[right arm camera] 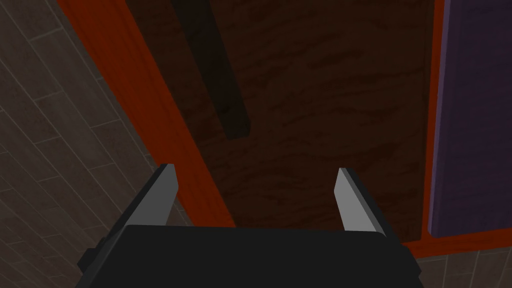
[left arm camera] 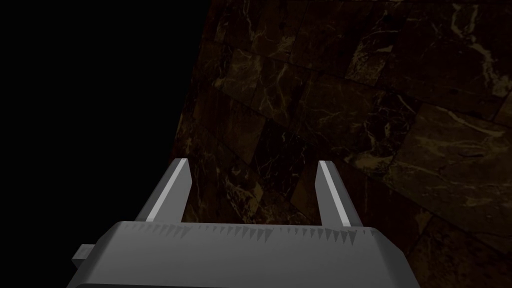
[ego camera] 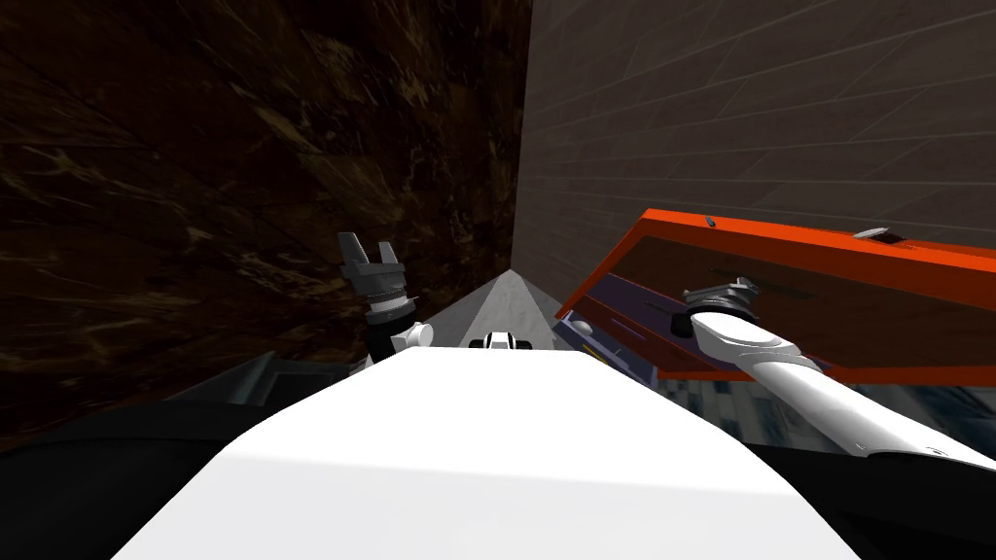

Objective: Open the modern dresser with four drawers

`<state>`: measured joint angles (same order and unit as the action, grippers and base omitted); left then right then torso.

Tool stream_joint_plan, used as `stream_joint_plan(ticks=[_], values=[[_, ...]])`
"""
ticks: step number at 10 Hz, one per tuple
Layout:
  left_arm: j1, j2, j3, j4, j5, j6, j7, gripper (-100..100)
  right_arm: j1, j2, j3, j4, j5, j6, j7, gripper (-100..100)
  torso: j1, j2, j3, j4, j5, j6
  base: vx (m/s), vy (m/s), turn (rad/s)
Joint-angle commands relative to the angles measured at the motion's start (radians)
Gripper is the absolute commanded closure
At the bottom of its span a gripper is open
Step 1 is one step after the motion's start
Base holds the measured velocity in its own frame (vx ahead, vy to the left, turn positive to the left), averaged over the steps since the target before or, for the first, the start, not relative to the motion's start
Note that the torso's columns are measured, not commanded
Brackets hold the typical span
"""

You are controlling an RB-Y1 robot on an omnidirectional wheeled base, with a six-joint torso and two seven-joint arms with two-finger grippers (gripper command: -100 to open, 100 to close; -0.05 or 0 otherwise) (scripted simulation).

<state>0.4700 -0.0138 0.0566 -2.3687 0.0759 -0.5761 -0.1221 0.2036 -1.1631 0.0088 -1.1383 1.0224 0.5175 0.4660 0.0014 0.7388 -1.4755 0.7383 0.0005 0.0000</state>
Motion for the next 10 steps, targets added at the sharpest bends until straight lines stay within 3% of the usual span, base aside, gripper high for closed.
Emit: stream_joint_plan(ticks=[1,10], values=[[0.000,0.000,0.000,0.000,0.000,0.000,0.000,0,-0.005,-0.025,-0.011,0.010,-0.047,-0.052,-0.008,-100,0.000,0.001,0.000,0.000,0.000,0.000,0.019,-0.032,-0.001],[0.000,0.000,0.000,0.000,0.000,0.000,0.000,0,-0.029,-0.103,-0.041,0.054,-0.185,-0.213,-0.039,-100,-0.001,0.000,0.000,0.000,-0.001,0.000,0.019,-0.033,0.000]])
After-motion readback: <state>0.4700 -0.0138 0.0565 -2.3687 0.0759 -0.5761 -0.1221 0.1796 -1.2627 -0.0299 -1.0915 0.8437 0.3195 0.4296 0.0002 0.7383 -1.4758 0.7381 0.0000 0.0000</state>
